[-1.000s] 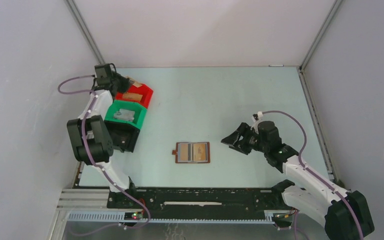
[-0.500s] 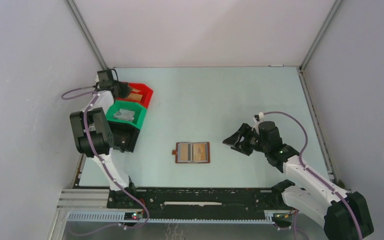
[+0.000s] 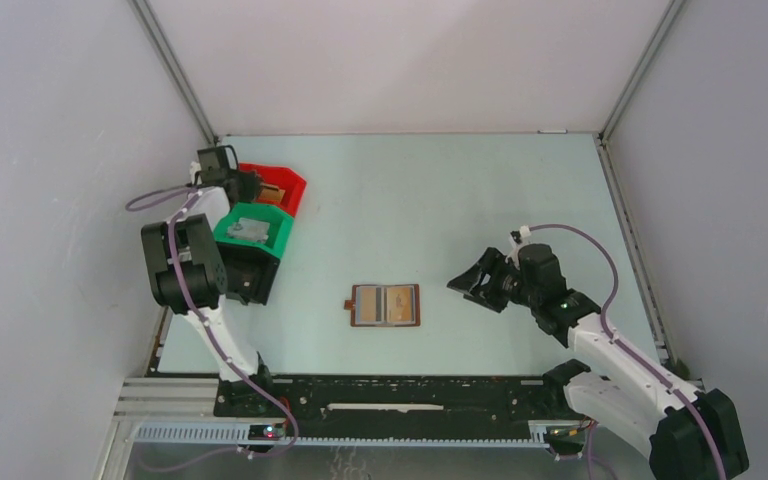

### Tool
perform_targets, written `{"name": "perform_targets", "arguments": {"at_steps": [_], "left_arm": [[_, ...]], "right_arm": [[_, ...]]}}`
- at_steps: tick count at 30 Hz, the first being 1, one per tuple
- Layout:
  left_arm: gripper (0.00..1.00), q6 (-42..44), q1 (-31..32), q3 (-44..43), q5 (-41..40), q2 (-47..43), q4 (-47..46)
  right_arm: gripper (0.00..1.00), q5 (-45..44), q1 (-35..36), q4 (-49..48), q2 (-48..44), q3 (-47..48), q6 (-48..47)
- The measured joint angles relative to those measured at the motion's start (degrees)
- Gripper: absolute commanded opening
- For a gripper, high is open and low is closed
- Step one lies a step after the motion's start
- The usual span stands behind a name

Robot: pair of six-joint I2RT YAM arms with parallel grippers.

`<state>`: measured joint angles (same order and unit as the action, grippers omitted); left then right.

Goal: Take the credit cards out of the card holder
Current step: Place the credit card in the storage box, then reset both arms

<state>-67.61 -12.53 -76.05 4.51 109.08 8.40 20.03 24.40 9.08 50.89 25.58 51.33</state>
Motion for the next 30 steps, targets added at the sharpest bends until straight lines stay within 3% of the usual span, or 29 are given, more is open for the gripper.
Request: {"name": "perform_targets", "arguments": {"at_steps": [6,14,18,24,30], "left_arm": [[0.26,-0.52,-0.04,6.51,0.26,-4.68,0.55],[0.27,1.77,0.00,13.75,1.01,-22.08,2.54],[0.33,6.05,1.18,14.67,2.62,-29.46,3.78],[0.37,18.60,10.73,14.67,3.80,-39.85,11.17],[0.42,30.93,20.37,15.32,3.65,-52.11,19.12]], "right_arm": [[0.69,-0.98,0.22,0.22,-1.29,0.00,0.15],[0.69,-1.57,1.84,0.22,-1.33,0.00,0.37],[0.71,-1.97,2.86,0.22,-1.33,0.00,0.37],[0.73,-6.23,3.02,5.73,-2.40,2.58,-2.47],[0.75,-20.63,3.02,19.37,-5.53,18.51,-11.87]]}}
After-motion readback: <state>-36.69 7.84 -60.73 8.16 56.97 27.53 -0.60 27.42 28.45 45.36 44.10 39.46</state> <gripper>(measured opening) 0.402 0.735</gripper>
